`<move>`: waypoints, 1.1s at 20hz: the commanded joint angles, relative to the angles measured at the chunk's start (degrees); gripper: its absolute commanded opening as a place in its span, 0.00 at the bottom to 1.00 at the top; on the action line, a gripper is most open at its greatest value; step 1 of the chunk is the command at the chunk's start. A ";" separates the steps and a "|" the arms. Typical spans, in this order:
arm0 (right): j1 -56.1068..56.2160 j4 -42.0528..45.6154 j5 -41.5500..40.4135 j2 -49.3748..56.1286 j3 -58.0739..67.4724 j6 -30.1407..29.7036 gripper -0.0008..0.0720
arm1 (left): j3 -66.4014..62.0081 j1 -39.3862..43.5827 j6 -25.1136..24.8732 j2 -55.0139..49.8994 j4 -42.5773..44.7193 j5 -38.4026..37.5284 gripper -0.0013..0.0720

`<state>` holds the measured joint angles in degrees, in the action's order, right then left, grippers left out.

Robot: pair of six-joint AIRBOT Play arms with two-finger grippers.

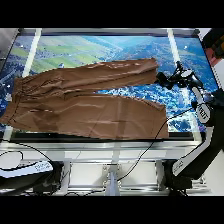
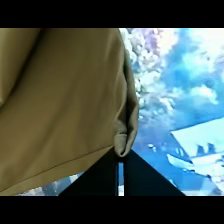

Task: Fold the clothes and pants, and hang the long-sleeved shirts on hangers.

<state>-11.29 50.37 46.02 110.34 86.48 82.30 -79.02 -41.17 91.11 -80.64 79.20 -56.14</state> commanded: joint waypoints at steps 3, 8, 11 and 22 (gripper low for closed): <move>-0.15 -0.96 -0.48 -8.33 0.09 -3.61 0.03 | -0.04 -0.02 -0.02 0.02 0.02 0.02 0.68; -0.11 -5.03 -11.78 -20.50 1.44 -8.31 0.03 | -0.04 0.00 0.00 0.02 -0.48 0.00 0.68; 1.16 -6.95 -12.02 -21.53 6.67 -8.28 0.03 | -0.04 0.00 0.02 0.02 -0.48 -0.04 0.68; 3.72 24.13 22.67 -21.53 8.68 -9.77 0.03 | -0.04 -0.04 -0.04 -0.22 -0.96 0.33 0.68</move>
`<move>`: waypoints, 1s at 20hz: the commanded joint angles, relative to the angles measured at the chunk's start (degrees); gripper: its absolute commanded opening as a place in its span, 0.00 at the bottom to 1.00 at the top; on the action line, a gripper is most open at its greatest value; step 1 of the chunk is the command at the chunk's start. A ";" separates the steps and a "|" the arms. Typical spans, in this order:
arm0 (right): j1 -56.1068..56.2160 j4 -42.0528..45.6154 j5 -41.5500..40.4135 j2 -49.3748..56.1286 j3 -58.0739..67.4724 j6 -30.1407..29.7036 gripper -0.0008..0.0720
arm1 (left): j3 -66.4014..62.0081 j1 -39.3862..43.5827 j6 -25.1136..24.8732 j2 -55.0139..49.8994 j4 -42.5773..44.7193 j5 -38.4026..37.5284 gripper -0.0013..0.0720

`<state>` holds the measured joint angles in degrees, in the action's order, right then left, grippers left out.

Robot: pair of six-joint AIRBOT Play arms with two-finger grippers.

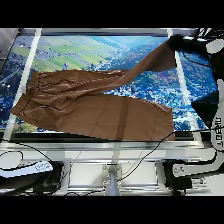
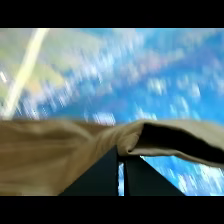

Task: Fold the clothes and pants, and hang the long-sleeved shirts on hangers.

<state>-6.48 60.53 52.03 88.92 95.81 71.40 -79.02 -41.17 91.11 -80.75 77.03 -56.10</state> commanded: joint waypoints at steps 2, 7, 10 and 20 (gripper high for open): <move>-5.09 18.01 20.98 -0.11 -4.09 3.26 0.03 | -0.04 -0.07 -0.02 -0.11 1.79 1.01 0.68; -10.75 4.37 26.47 -0.13 -16.57 0.52 0.03 | -0.02 0.15 -0.02 -0.11 1.77 1.46 0.68; -9.49 3.32 25.38 -0.26 -22.64 -1.27 0.03 | -0.02 0.07 -0.02 -0.11 1.86 1.46 0.68; -9.97 17.57 3.93 -0.22 -29.27 9.22 0.03 | -0.02 -0.31 0.00 -0.11 2.01 1.46 0.68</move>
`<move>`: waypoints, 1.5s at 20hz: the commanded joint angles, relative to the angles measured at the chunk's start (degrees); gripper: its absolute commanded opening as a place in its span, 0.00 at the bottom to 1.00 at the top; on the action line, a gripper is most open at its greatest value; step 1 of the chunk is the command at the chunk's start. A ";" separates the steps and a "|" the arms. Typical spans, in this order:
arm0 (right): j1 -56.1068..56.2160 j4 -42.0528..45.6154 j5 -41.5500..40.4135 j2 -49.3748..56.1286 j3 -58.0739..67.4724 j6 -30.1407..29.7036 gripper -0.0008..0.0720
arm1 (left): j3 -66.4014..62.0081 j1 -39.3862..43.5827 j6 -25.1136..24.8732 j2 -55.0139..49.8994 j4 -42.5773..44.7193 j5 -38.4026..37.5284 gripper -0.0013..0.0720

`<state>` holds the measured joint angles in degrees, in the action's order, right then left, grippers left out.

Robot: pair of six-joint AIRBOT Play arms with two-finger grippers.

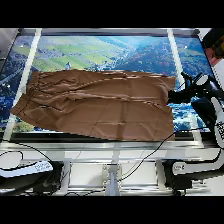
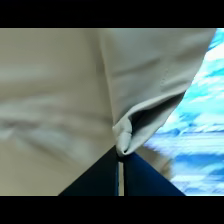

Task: Fold the clothes and pants, and hang the long-sleeved shirts on hangers.

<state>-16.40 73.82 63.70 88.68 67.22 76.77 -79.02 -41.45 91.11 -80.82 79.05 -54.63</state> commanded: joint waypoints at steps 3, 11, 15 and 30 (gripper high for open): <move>-0.04 4.20 -9.44 0.02 -0.66 3.82 0.03 | -0.02 -0.02 0.00 -0.04 -0.02 -0.13 0.68; -0.04 6.56 -4.63 0.00 6.97 11.23 0.92 | -0.04 -0.33 0.15 3.39 1.44 -1.09 0.63; -0.04 14.73 5.42 -3.04 19.12 10.73 0.60 | -0.04 -1.51 -0.44 10.73 10.78 -2.27 0.08; -13.77 15.82 9.51 -41.33 -13.75 4.52 0.03 | 23.10 -24.68 -24.44 19.12 -23.96 -10.25 0.45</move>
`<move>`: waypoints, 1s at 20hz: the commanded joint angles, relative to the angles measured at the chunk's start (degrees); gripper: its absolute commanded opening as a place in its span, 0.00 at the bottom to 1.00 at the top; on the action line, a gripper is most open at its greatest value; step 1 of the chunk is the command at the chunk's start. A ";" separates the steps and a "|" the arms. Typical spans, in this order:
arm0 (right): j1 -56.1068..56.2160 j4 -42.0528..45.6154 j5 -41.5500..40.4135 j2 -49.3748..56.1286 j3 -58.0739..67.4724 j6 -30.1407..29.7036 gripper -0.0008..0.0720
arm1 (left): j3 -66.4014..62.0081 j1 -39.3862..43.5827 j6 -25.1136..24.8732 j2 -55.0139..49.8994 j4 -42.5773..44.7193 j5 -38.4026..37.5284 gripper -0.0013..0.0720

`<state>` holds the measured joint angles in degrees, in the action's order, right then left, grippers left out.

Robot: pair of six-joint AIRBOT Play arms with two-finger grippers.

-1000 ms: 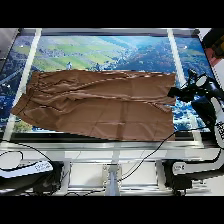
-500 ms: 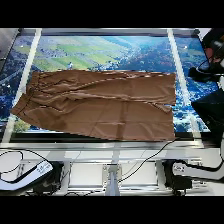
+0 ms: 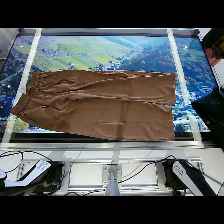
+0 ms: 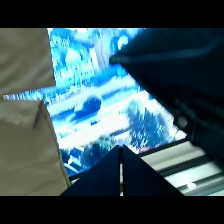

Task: Fold the clothes and pants, and hang the long-sleeved shirts on hangers.

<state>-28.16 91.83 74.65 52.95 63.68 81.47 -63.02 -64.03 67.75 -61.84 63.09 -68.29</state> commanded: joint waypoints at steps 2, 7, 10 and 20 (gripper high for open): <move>-2.01 -4.33 -1.49 -5.75 -12.87 -0.17 0.03 | 11.82 -1.29 0.04 0.13 -11.39 8.76 0.93; -2.03 -7.21 -7.34 -5.79 -12.96 0.09 0.03 | 20.39 -0.70 7.28 -2.05 -12.72 18.71 0.83; -2.03 -10.91 -10.27 -5.79 -12.96 0.09 0.03 | 21.35 -0.28 7.28 -8.35 -15.21 17.97 0.84; -2.03 -15.63 -13.86 -5.79 -12.96 1.81 0.03 | 21.33 8.79 -2.78 -18.18 -22.25 27.65 0.83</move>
<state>-30.17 77.38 61.52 47.18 50.72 83.00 -41.85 -57.60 69.67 -78.56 44.10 -44.95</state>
